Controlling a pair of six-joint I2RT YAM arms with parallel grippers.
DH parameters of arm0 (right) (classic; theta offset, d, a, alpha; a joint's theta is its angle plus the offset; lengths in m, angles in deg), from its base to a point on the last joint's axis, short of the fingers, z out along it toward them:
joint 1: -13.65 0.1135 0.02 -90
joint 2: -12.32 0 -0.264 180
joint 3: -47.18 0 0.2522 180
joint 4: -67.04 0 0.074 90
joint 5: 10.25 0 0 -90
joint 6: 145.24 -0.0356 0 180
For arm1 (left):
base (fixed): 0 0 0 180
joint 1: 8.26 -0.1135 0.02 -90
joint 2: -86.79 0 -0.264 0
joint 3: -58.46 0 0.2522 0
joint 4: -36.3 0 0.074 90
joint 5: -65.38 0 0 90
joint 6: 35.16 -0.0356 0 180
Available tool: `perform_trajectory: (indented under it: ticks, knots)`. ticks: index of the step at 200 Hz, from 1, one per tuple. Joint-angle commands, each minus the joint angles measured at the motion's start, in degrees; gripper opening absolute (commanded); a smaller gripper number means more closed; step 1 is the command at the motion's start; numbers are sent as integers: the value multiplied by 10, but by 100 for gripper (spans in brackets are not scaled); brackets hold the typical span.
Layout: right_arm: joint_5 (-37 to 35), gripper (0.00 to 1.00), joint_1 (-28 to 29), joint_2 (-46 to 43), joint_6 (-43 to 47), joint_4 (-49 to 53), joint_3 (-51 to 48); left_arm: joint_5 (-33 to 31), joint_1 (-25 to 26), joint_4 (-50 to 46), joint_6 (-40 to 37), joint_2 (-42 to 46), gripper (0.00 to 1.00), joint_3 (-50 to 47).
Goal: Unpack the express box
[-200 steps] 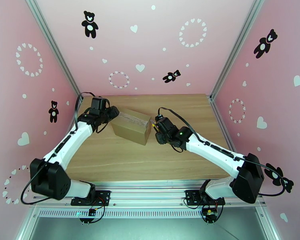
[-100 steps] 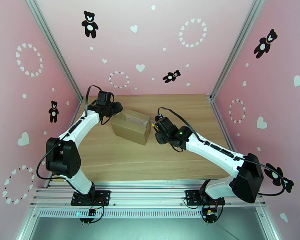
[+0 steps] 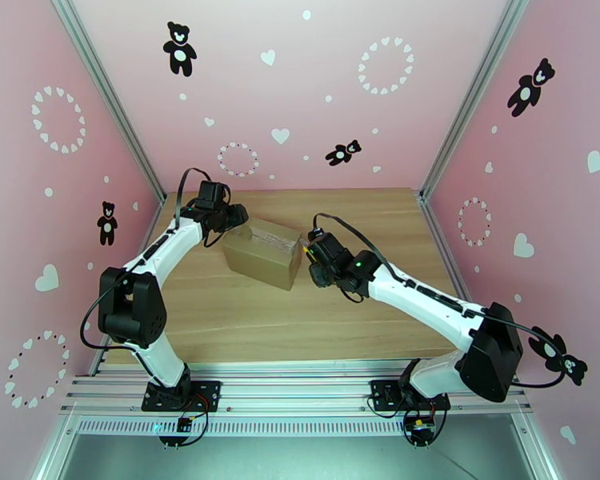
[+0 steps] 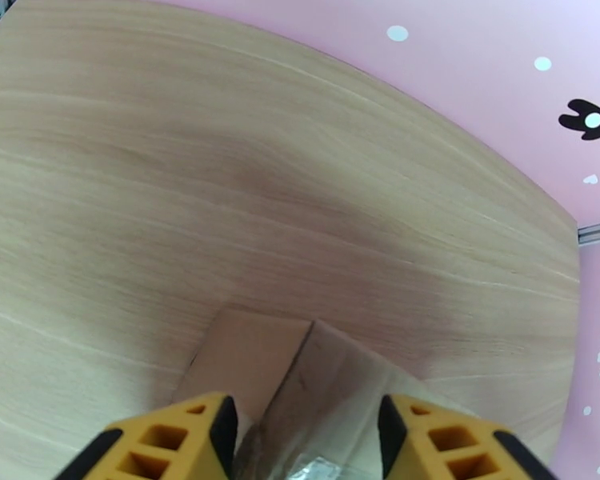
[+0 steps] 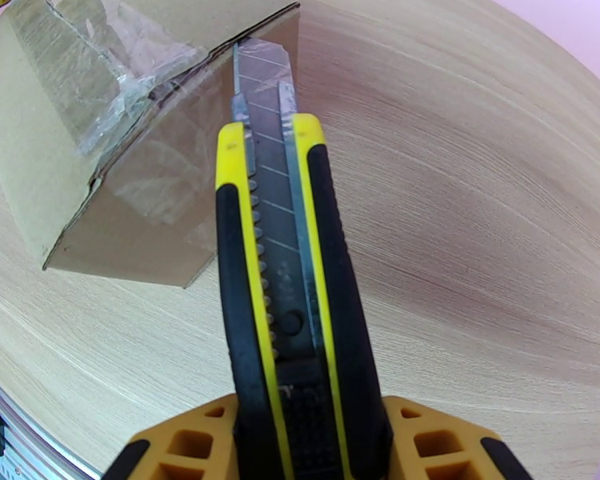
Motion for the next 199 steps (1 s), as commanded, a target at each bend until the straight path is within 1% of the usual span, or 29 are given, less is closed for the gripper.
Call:
perform_trajectory:
  ticks: [1,63,122,199]
  knots:
    - [0,0,9,11,13,7,25,22,3,18,-22,-11,52,2]
    - [1,0,9,18,27,10,33,32,7,45,-45,-15,51,-6]
    - [1,0,9,18,49,13,37,23,7,57,-63,-21,50,-13]
    - [27,0,-2,27,85,18,56,27,7,99,-90,-17,49,-43]
